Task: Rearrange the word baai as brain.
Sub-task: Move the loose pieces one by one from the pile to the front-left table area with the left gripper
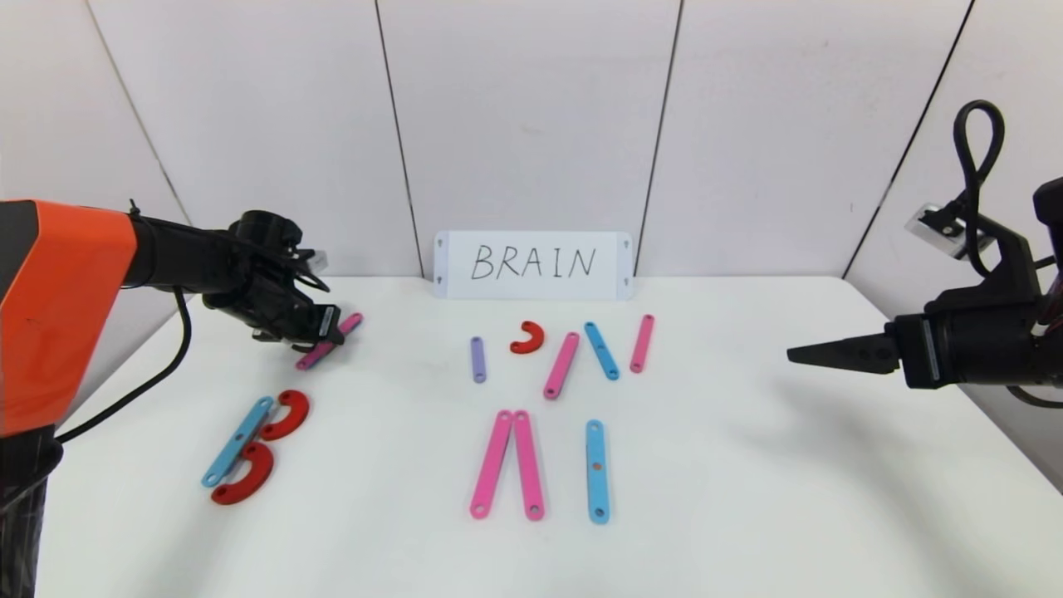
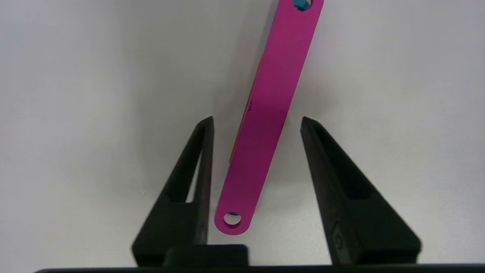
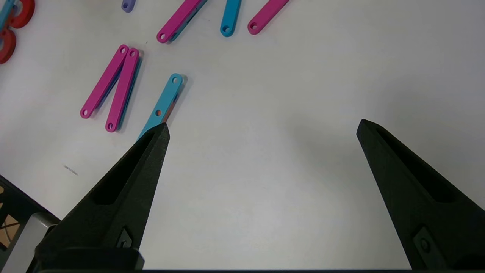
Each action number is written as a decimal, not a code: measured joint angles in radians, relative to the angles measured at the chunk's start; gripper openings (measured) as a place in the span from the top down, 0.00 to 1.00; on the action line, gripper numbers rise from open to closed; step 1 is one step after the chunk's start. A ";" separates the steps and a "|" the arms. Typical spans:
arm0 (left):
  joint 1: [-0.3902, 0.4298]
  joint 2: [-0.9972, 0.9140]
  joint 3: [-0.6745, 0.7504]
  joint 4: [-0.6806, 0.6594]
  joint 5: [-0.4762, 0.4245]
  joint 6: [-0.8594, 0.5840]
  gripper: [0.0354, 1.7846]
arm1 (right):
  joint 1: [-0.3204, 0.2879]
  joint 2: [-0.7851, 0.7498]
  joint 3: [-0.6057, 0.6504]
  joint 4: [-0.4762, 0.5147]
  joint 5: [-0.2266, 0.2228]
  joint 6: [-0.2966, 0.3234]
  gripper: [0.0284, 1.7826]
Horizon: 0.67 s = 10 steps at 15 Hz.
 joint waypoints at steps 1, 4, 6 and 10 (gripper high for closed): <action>0.000 0.001 0.000 0.001 0.000 0.000 0.73 | 0.000 0.000 0.000 0.000 0.000 0.000 0.03; -0.001 0.001 0.001 0.002 0.000 0.000 0.85 | 0.000 0.000 0.000 0.000 0.000 0.000 0.03; -0.002 0.001 0.003 0.007 0.001 0.000 0.85 | 0.000 0.000 0.000 0.000 -0.001 0.000 0.03; -0.005 -0.017 0.025 0.015 0.006 -0.006 0.85 | 0.000 0.000 0.000 0.000 -0.001 0.000 0.03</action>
